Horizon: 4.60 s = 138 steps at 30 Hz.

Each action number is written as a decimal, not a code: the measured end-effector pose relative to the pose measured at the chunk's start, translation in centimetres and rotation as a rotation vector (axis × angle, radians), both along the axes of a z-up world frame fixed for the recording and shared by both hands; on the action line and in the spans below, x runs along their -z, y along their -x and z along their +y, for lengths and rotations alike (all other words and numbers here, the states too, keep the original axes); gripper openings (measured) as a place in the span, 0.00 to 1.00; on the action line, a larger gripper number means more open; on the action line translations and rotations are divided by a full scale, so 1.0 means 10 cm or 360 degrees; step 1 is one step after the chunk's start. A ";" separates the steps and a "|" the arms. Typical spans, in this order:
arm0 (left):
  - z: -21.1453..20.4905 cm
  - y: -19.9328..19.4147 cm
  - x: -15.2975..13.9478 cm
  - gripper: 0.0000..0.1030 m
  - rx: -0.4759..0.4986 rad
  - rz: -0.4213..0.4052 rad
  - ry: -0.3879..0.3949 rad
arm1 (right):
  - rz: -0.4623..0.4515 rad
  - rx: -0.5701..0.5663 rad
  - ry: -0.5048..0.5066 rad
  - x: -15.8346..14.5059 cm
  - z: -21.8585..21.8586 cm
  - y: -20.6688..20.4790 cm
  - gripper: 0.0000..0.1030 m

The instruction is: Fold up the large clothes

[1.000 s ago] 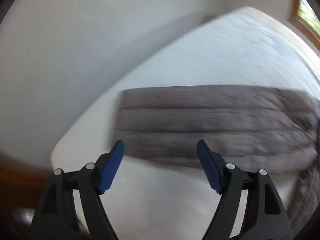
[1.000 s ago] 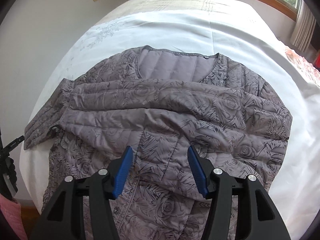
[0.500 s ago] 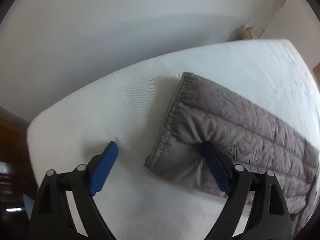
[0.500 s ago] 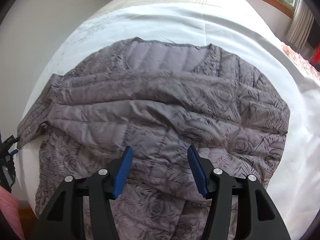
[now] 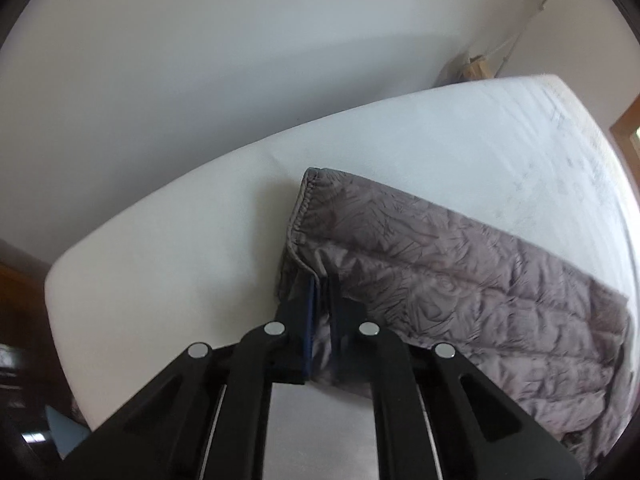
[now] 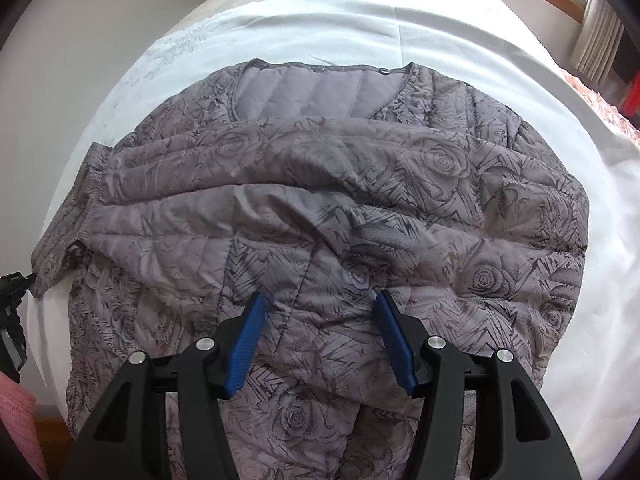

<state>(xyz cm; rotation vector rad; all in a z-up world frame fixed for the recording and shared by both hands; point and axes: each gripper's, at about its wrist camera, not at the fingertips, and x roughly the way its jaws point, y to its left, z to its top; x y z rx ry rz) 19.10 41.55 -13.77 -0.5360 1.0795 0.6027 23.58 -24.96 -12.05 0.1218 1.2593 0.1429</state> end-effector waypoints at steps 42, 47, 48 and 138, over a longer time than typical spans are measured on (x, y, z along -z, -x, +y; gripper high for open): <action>-4.64 -1.22 -0.37 0.00 0.1463 -0.0359 0.0450 | -0.0056 0.0128 -0.0125 -0.09 -0.49 0.39 0.56; -4.59 -1.11 0.14 0.01 0.1434 -0.0190 0.0520 | -0.0046 0.0130 -0.0137 -0.05 -0.51 0.39 0.56; -4.58 -1.10 0.18 0.01 0.1433 -0.0196 0.0543 | -0.0044 0.0130 -0.0135 -0.04 -0.51 0.39 0.56; -4.91 -1.25 -0.30 0.45 0.1633 -0.0193 -0.0066 | -0.0190 0.0424 0.0108 -0.65 -1.18 0.04 0.32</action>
